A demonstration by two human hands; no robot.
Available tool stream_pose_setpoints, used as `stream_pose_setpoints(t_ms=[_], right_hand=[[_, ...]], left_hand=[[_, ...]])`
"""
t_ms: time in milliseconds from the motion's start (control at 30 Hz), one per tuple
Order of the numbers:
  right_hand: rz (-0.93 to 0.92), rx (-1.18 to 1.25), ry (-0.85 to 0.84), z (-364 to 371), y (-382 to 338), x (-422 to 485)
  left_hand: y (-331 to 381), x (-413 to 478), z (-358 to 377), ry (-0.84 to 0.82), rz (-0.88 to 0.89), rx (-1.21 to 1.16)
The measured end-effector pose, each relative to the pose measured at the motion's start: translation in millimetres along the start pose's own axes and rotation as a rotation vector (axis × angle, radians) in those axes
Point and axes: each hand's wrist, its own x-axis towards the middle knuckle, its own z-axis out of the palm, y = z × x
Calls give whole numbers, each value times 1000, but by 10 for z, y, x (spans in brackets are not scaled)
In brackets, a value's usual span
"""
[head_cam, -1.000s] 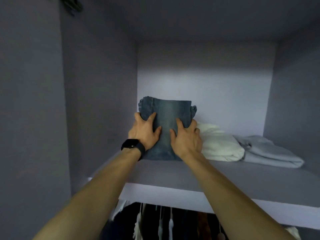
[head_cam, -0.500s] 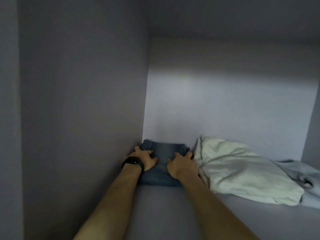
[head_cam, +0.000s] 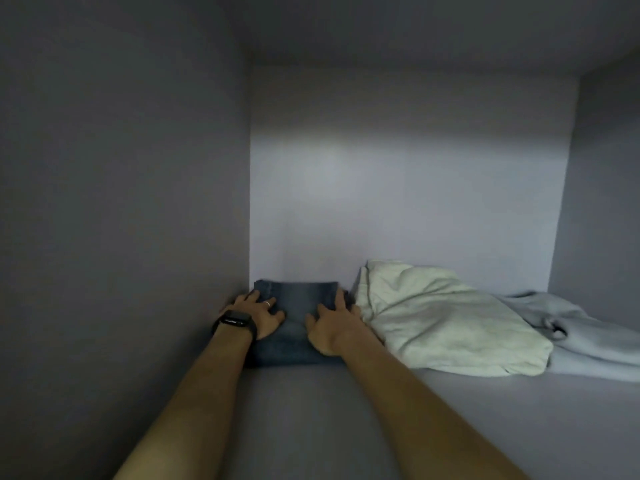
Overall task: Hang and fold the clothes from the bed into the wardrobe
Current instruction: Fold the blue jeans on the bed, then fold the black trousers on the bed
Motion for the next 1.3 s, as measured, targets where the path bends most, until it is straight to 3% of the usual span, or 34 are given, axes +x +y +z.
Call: stream_pose_setpoints(t_ms=[133, 233, 400, 600, 833, 1000, 1167, 1300], right_hand=[[-128, -79, 74, -242, 96, -485], [-141, -31, 189, -396, 422, -1079], [-15, 20, 412, -494, 1146, -2401], [258, 9, 760, -23, 1859, -4945], [790, -65, 933, 774, 1645, -8179], [1386, -231, 919, 1323, 950, -10119], [1791, -219, 899, 1839, 210, -11099], [2155, -205, 889, 2272, -548, -11644]], left_hand=[[118, -202, -202, 79, 15, 19], [456, -519, -340, 162, 126, -12], [1528, -1620, -341, 251, 505, -185], [2849, -3707, 290, 399, 993, -398], [3773, -6573, 1163, 94, 1567, -610], [4181, -8616, 1451, -197, 2036, -596], [4435, -9963, 1773, -349, 2283, -427], [4247, -11093, 2093, -508, 2543, -226]])
